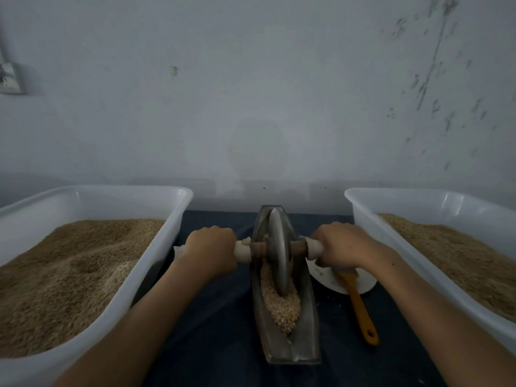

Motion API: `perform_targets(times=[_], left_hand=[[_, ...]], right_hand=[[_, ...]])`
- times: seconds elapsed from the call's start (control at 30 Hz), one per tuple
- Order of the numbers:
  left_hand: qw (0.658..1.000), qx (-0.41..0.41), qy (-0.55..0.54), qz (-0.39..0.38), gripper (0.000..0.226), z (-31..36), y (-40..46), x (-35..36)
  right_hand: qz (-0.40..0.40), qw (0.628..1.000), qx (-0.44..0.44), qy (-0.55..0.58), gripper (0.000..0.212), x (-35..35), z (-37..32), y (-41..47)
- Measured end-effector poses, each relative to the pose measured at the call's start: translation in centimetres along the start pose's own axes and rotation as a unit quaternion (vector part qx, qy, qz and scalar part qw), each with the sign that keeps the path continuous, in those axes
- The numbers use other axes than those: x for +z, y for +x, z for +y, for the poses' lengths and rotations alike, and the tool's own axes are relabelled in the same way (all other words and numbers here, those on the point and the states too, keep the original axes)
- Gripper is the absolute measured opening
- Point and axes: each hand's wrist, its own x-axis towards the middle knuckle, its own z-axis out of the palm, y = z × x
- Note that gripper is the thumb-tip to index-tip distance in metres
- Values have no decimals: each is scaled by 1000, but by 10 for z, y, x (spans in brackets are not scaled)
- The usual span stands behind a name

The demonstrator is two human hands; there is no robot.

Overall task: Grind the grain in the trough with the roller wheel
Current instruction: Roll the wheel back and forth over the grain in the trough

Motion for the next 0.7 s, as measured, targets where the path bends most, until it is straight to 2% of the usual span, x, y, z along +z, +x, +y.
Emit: perform_targets(times=[0.1, 0.2, 0.33, 0.43, 0.53, 0.6, 0.7], left_hand=[[1000, 11, 15, -1, 20, 1, 0, -2], [1000, 8, 25, 11, 19, 2, 1, -3], [999, -5, 17, 50, 18, 2, 3, 3], [996, -15, -2, 91, 12, 1, 3, 8], [995, -14, -15, 94, 12, 0, 2, 11], [997, -11, -11, 76, 16, 0, 2, 10], [1000, -7, -8, 4, 23, -2, 3, 4]], right_hand=[[-58, 998, 11, 29, 21, -3, 1, -1], [-55, 997, 14, 44, 21, -1, 3, 0], [39, 999, 7, 13, 7, 8, 3, 3], [127, 992, 12, -13, 10, 14, 0, 4], [160, 987, 9, -21, 9, 15, -3, 3], [132, 991, 9, -23, 11, 10, -4, 1], [24, 999, 8, -20, 5, 0, -3, -1]])
